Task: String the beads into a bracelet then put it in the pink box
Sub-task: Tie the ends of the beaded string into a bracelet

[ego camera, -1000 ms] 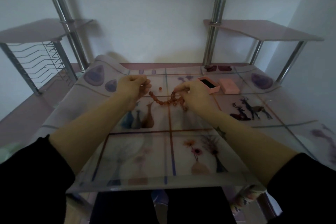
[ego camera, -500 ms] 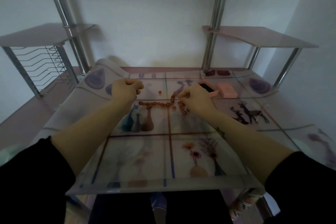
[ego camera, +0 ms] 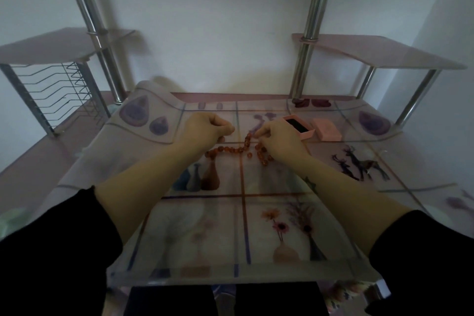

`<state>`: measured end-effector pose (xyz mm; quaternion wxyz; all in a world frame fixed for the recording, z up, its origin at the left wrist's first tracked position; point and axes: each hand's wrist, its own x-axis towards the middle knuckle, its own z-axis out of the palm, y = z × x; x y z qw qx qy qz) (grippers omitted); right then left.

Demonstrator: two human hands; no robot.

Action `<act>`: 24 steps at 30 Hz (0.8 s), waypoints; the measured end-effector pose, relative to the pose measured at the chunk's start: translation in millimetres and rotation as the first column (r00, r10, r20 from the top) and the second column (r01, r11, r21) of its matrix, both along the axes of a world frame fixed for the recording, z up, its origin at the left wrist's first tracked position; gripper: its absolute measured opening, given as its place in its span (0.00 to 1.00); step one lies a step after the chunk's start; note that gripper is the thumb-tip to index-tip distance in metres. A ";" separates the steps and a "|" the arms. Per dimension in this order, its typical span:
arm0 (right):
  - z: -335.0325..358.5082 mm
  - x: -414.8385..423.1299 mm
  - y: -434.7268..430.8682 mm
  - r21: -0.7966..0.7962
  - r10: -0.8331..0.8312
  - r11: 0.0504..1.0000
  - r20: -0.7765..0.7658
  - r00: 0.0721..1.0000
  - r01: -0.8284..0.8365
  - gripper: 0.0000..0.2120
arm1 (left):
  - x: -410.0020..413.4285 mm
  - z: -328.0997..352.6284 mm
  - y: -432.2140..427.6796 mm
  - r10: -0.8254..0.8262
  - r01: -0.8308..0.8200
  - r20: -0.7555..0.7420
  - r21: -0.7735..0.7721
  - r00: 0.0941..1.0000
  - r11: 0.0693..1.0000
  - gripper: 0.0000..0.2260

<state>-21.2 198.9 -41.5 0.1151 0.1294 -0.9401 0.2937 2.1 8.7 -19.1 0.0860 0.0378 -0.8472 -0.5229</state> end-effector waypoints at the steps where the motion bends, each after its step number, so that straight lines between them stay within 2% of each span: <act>1: 0.1 -2.5 -0.8 0.004 -0.004 1.000 0.000 1.000 0.004 0.10 | -3.2 0.6 4.3 -0.012 0.012 0.005 0.001 1.000 1.000 0.05; 4: 2.7 -8.4 2.0 -0.010 -0.013 1.000 0.003 1.000 0.013 0.11 | -15.0 2.4 16.5 -0.050 0.050 0.016 -0.020 0.999 0.999 0.06; 8: 7.7 -13.7 10.9 -0.079 0.002 0.997 0.004 1.000 -0.002 0.17 | -32.8 5.7 29.6 -0.109 0.112 0.029 -0.117 0.994 0.987 0.06; 11: 6.4 -22.9 18.7 -0.017 -0.049 0.999 0.001 0.999 0.049 0.11 | -44.3 7.5 36.0 -0.133 0.136 0.029 -0.136 0.991 0.981 0.06; 15: 4.7 -30.8 27.8 0.034 -0.086 0.996 0.015 0.996 0.086 0.12 | -55.5 6.8 41.6 -0.176 0.182 0.049 -0.192 0.983 0.964 0.07; 24: 4.2 -35.1 28.2 0.091 -0.042 0.995 0.048 0.998 0.037 0.10 | -64.1 7.8 51.9 -0.191 0.194 0.044 -0.379 0.981 0.905 0.06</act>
